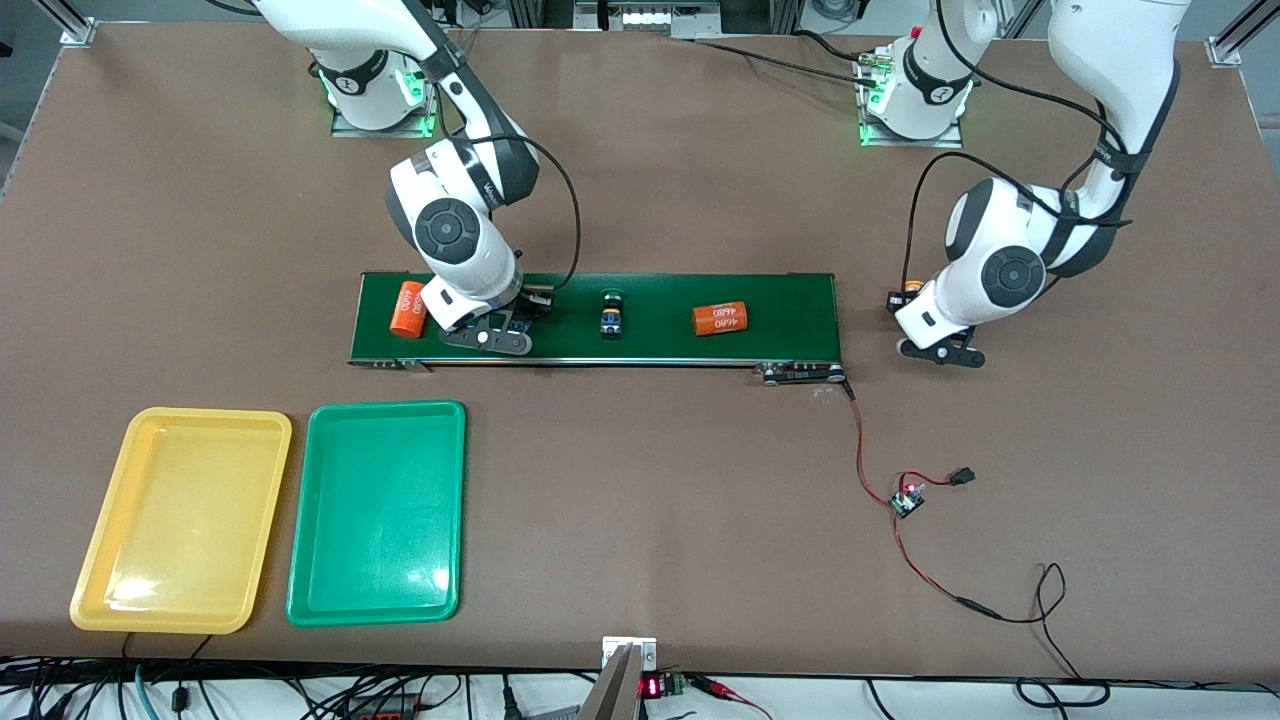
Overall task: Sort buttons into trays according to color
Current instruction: 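Lower the right gripper's button into the tray while the left gripper places another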
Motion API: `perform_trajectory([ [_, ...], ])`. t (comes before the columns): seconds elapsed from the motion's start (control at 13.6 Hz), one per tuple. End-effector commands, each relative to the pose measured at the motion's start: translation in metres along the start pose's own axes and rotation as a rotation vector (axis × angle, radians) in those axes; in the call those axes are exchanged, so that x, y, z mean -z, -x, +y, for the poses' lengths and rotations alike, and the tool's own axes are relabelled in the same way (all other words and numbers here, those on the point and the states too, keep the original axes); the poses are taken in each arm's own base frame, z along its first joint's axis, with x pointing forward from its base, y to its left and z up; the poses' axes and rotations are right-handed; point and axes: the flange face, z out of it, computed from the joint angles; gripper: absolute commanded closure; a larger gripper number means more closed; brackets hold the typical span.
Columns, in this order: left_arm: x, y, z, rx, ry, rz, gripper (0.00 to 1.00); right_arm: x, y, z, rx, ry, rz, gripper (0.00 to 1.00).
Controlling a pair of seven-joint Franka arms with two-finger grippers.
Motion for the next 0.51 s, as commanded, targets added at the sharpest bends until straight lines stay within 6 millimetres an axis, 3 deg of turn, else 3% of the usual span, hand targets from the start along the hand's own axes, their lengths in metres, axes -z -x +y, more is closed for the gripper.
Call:
perform_trajectory([
  [0.0, 0.062, -0.013, 0.028, 0.022, 0.000, -0.022, 0.93, 0.013, -0.017, 0.008, 0.045, -0.015, 0.019, 0.97],
  [0.15, 0.084, -0.019, 0.069, 0.077, 0.038, 0.010, 0.93, 0.060, -0.048, 0.028, 0.043, -0.025, 0.020, 0.98],
  [0.29, 0.093, -0.024, 0.108, 0.103, 0.075, 0.040, 0.93, 0.115, -0.080, 0.043, 0.067, -0.038, 0.014, 0.98],
  [0.37, 0.090, -0.026, 0.115, 0.095, 0.079, 0.052, 0.93, 0.140, -0.092, 0.052, 0.069, -0.052, 0.031, 0.98],
  [0.44, 0.090, -0.027, 0.116, 0.094, 0.083, 0.065, 0.93, 0.151, -0.101, 0.061, 0.066, -0.060, 0.042, 0.98],
])
